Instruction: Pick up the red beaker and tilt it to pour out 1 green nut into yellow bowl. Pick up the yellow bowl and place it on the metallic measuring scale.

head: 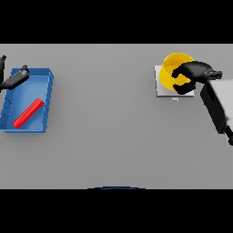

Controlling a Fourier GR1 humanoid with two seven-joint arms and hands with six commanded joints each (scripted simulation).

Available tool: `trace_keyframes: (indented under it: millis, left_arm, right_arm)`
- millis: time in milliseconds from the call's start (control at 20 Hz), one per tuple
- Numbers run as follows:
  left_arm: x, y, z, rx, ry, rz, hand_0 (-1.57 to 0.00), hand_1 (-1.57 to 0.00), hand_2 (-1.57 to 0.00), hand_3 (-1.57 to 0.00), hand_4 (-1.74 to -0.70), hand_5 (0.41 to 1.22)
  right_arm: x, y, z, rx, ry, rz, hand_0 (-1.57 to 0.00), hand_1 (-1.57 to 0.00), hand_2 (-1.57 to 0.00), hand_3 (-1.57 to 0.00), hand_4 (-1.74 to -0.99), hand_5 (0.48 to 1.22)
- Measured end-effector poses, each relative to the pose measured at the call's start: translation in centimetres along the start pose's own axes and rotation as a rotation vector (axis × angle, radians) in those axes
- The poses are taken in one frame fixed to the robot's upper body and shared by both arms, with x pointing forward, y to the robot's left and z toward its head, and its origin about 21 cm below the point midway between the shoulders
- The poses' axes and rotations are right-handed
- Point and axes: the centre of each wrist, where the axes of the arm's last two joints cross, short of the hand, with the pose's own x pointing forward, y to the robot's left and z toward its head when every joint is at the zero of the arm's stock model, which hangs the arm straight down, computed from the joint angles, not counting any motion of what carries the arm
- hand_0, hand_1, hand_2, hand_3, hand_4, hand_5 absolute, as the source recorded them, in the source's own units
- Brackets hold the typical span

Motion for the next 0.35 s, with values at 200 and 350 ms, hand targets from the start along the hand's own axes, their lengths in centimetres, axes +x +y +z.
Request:
trace_keyframes:
  millis: [200, 350]
  left_arm:
    - [0.20, -0.04, 0.15, 0.002, 0.001, 0.000, 0.00, 0.00, 0.00, 0.00, -0.81, 0.734]
    - [0.59, 0.05, 0.18, 0.007, 0.007, 0.019, 0.00, 0.00, 0.00, 0.00, -0.82, 0.734]
  right_arm:
    - [-0.08, -0.22, -0.24, 0.028, -0.021, 0.019, -0.10, -0.09, -0.21, -0.41, -1.336, 0.741]
    - [0.08, -0.17, -0.45, 0.035, -0.005, 0.033, -0.05, -0.05, -0.12, -0.35, -1.308, 0.733]
